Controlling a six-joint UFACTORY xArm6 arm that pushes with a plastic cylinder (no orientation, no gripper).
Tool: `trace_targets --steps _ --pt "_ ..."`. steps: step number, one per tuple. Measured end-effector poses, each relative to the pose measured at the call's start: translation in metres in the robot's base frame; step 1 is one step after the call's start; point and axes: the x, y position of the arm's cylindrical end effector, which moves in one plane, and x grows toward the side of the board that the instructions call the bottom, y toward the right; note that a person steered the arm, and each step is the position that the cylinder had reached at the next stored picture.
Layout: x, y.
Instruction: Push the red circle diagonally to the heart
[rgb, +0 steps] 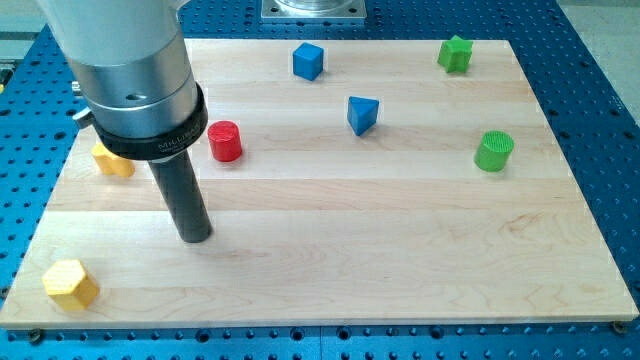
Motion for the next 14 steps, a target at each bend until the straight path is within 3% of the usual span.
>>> trace_targets --steps 7,11,13,14 --pt "0.011 -0.001" --pt "-0.010 0.069" --pt "-0.031 0.009" --pt "-0.034 0.009"
